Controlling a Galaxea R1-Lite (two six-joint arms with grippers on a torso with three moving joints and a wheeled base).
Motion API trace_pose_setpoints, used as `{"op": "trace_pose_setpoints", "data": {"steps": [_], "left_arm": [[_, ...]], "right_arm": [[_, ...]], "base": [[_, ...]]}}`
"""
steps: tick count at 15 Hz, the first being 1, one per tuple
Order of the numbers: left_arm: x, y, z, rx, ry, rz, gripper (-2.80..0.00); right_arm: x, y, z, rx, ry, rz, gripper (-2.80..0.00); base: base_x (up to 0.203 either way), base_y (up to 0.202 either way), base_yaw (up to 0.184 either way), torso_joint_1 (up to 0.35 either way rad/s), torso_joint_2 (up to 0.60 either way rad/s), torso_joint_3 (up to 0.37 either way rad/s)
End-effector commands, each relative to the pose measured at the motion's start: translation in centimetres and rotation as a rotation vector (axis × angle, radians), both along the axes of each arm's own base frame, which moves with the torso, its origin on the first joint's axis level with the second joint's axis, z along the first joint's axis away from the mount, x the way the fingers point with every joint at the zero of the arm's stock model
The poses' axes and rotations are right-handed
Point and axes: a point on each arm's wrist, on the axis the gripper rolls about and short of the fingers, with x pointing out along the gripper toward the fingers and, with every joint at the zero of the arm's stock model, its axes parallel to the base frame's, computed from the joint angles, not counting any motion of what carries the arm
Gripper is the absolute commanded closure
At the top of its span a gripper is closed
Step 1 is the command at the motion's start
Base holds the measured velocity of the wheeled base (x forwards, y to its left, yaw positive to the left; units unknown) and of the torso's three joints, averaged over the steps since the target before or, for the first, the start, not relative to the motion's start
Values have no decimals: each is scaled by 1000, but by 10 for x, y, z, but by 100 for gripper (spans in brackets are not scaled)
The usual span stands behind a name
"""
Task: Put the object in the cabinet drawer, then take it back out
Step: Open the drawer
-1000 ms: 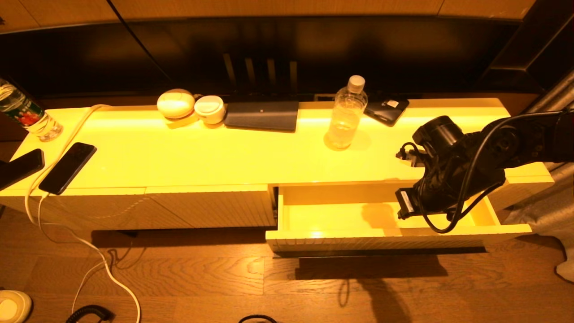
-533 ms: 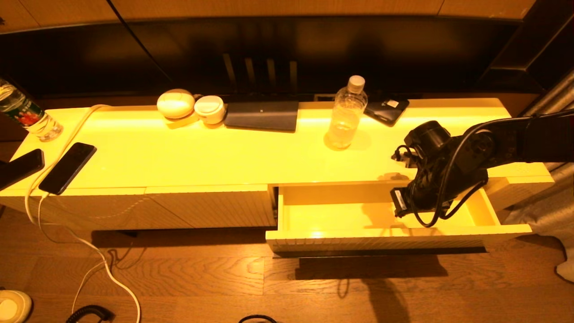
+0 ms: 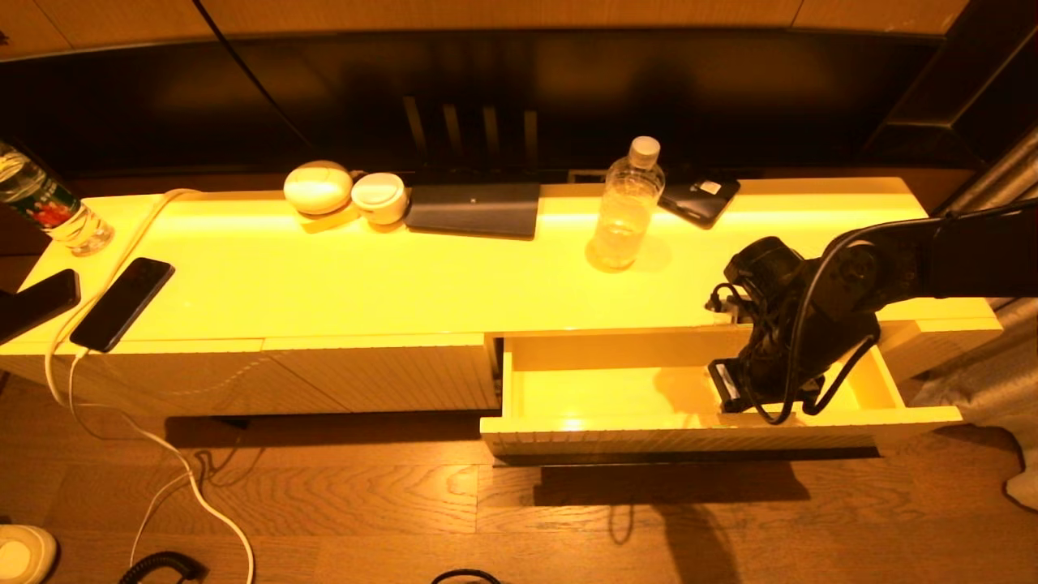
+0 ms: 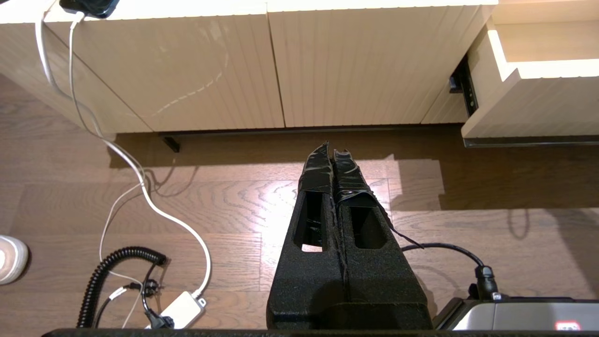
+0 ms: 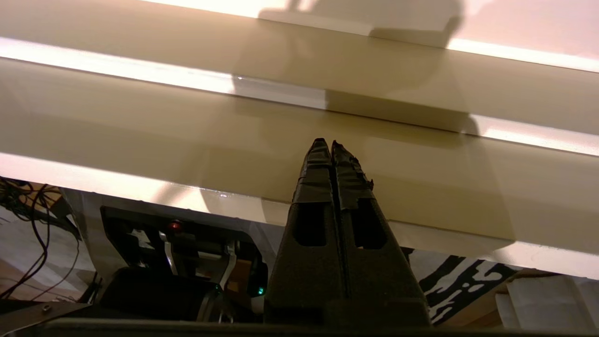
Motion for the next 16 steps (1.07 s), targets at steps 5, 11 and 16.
{"op": "trace_pose_setpoints", "data": {"steps": [5, 11, 16], "left_arm": [[0, 0, 0, 0, 1, 0, 0], [0, 0, 0, 0, 1, 0, 0], [0, 0, 0, 0, 1, 0, 0]], "right_arm": [[-18, 2, -9, -21, 78, 18, 0], [-41, 3, -33, -57, 196, 38, 0], [-56, 0, -45, -77, 261, 45, 0]], "base": [[0, 0, 0, 0, 0, 0], [0, 0, 0, 0, 0, 0], [0, 0, 0, 0, 0, 0]]}}
